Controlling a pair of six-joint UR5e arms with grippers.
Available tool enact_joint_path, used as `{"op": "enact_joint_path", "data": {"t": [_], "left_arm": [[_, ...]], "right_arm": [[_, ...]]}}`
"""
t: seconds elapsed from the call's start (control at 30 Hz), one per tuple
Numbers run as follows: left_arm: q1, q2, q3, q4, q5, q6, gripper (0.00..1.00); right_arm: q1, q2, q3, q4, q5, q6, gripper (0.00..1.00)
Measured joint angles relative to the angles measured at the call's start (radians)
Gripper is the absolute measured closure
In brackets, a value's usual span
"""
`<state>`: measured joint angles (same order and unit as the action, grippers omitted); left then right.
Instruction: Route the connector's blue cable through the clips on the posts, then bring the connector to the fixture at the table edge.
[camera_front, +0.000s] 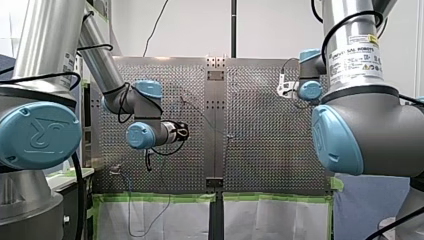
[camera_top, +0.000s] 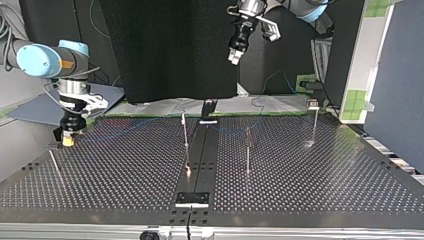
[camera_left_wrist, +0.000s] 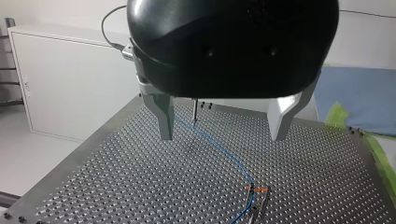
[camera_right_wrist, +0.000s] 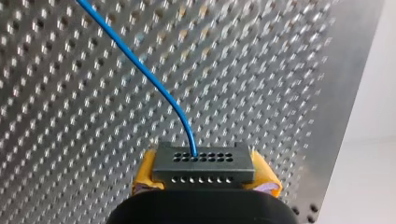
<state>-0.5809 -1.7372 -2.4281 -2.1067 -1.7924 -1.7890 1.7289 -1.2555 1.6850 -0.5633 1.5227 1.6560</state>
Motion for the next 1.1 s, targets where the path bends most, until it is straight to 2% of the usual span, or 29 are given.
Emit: {"op": "enact_joint_path", "data": {"t": [0.2, 0.4, 0.57, 0.67, 0.83, 1.1], "left_arm": [[0.005, 0.0, 0.0, -0.003, 0.001, 0.004, 0.0], [0.009, 0.0, 0.0, -0.004, 0.006, 0.005, 0.0], [0.011, 0.0, -0.001, -0.002, 0.007, 0.005, 0.0], [0.011, 0.0, -0.001, -0.002, 0.008, 0.005, 0.0], [0.018, 0.0, 0.001, 0.001, 0.008, 0.009, 0.0], [0.02, 0.0, 0.002, -0.004, 0.009, 0.007, 0.0]], "right_arm": [[-0.025, 0.002, 0.0, 0.03, 0.038, -0.022, 1.0], [-0.052, 0.005, 0.0, 0.039, 0.046, -0.028, 1.0], [-0.062, 0.006, -0.001, 0.04, 0.047, -0.028, 1.0], [-0.071, 0.011, -0.001, 0.039, 0.046, -0.033, 1.0], [-0.101, 0.037, 0.0, 0.039, 0.039, -0.044, 1.0], [-0.139, 0.049, 0.0, 0.037, -0.001, -0.051, 1.0]]}}
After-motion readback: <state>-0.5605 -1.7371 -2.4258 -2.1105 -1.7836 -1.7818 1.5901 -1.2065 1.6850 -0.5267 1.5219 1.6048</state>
